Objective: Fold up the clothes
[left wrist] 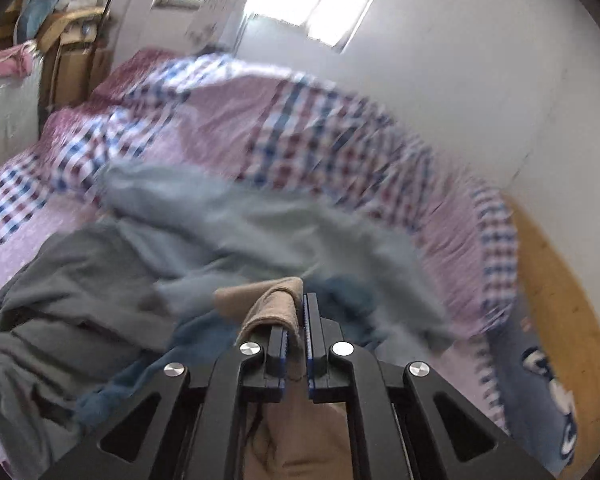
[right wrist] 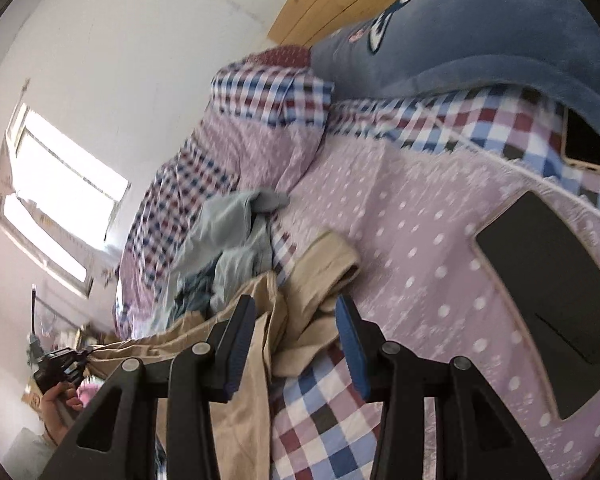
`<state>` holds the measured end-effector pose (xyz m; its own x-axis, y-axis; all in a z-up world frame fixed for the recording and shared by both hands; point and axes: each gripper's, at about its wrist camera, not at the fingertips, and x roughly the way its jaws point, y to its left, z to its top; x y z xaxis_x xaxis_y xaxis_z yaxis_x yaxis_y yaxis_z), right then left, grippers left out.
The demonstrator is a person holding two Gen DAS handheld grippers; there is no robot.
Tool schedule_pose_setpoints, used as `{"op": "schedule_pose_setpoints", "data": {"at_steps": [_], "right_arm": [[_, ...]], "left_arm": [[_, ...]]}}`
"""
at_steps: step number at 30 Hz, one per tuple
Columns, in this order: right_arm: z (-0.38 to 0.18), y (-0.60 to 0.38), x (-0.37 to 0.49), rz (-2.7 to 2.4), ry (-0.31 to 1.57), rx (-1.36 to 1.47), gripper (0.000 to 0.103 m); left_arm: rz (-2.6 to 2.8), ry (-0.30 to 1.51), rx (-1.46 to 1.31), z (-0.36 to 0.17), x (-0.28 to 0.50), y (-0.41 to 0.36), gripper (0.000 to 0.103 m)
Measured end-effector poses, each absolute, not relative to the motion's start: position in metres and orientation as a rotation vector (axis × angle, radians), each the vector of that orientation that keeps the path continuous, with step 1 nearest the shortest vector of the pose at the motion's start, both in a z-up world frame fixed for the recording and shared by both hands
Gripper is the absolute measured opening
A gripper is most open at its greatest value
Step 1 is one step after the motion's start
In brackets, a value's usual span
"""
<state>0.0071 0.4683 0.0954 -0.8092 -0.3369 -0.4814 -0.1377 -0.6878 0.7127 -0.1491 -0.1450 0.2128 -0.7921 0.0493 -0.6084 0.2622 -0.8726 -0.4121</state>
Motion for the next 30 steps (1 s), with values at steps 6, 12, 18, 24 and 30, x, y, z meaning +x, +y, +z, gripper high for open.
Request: {"op": "schedule_pose_setpoints", "data": {"at_steps": [6,12,18,24,30], "right_arm": [[0.089,0.418,-0.013,-2.531,-0.955,1.008,0.046],[0.078,0.360,-0.027,-2.479,-0.698,1.103,0.046],[0.076,0.333,-0.031,-2.469,-0.608,1.113,0.046],[0.077,0.331,-0.034,-2.500,-0.609,1.115,0.046],[0.085,0.342,-0.035,-2.554,-0.645,1.052,0.045]], "left_arm": [[-2.703,0.913,1.007,0.171,-0.124,-0.174,0.047],[-2.680,1.008,1.143,0.152,-0.111,-0.191,0.070],[-2.584,0.968,1.257,0.126,-0.097,-0.208,0.070],[-2.563,1.082,1.226,0.106,-0.065,-0.228,0.070],[-2.635,1.099,1.180,0.100,-0.013,-0.213,0.070]]}}
